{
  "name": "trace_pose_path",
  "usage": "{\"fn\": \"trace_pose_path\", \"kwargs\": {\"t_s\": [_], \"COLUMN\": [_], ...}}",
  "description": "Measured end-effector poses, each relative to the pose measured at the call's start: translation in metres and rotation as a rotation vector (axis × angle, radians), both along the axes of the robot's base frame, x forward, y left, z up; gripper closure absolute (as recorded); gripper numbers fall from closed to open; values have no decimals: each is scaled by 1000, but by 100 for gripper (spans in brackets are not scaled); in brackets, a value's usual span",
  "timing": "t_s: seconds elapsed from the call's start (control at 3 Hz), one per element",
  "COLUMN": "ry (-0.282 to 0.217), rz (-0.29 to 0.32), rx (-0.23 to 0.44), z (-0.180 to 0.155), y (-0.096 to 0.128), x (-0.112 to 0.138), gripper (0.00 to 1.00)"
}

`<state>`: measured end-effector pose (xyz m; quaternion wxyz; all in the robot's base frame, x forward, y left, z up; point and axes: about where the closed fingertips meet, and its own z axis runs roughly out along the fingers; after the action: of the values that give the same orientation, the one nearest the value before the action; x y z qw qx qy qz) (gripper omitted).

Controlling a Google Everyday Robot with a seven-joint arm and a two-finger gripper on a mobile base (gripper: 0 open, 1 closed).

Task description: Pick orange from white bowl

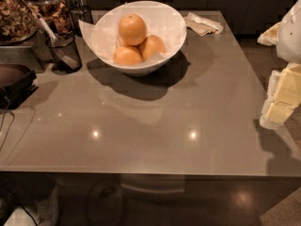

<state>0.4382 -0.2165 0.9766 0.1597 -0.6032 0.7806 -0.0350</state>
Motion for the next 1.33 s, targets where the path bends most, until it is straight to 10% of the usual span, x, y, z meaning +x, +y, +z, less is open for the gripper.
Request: {"fn": "trace_pose_path", "kwargs": {"t_s": [0.67, 1.33], "ry": [-21, -83], "rz": [-13, 0], "rx": [33, 321], "z": [5, 19], "y": [1, 38], "x": [2, 46], "gripper": [0, 0]}}
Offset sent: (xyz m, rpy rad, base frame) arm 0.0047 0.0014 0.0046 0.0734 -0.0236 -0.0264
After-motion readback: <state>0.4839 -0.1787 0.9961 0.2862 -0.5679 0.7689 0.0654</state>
